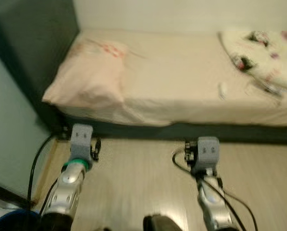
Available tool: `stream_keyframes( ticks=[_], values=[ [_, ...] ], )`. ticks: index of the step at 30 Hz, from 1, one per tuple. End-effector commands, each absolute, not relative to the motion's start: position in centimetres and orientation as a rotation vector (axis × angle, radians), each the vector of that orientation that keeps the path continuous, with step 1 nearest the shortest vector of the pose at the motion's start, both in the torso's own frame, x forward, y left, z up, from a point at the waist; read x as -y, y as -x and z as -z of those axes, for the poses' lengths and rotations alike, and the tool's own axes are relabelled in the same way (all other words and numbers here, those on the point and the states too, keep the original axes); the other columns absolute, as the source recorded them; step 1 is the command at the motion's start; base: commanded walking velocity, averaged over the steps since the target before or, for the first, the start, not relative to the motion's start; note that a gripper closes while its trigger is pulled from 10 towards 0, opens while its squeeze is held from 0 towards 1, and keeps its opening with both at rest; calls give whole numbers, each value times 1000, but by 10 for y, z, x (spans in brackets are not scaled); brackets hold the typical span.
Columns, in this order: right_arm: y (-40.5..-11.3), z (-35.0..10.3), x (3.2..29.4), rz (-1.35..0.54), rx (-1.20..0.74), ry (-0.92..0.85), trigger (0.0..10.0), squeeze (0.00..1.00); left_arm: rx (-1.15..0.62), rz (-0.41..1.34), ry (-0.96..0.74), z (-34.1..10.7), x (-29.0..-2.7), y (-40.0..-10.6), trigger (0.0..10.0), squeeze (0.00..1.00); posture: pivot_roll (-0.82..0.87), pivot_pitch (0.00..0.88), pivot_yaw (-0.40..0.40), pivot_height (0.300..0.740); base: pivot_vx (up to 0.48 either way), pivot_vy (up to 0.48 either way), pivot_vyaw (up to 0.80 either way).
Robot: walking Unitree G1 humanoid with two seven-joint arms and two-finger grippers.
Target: Clean up the room
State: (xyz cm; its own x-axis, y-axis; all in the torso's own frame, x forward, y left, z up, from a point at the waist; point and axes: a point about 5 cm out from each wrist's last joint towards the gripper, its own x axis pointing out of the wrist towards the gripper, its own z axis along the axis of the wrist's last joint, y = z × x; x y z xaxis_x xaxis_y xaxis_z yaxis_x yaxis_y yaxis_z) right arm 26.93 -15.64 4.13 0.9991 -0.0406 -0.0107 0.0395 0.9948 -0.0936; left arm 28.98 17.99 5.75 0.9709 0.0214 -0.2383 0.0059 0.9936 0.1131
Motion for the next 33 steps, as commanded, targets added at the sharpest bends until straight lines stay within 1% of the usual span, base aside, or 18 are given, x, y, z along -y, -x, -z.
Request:
stream_keyframes(
  ticks=[1,7,15,20,26,30,33],
  values=[
    [-269,-38,153,32,-26,83,10000,0,-268,-10,-125,-52,-185,-287,10000,0,-91,13,33,735,0,0,0],
    [-269,-39,153,28,-24,84,10000,0,-276,-5,-125,-50,-184,-287,10000,0,-92,13,34,735,0,0,-800],
    [-274,-41,146,4,-12,89,10000,0,-282,-40,-151,-44,-189,-288,10000,0,-97,0,37,735,0,0,-800],
    [-275,-36,142,-24,-36,109,10000,0,-291,-50,-201,-36,-192,-286,10000,0,-90,0,21,735,0,0,-800],
    [-278,-36,149,-17,-42,133,10000,0,-288,-55,-229,-32,-192,-286,10000,0,-82,0,0,735,0,0,-800],
    [-280,-37,159,3,-46,149,10000,0,-271,-66,-220,-34,-190,-290,10000,0,-86,0,-41,735,0,0,-800],
    [-281,-37,161,5,-50,153,10000,0,-267,-67,-218,-34,-189,-291,10000,0,-86,0,-41,735,0,0,-800]
  ],
)
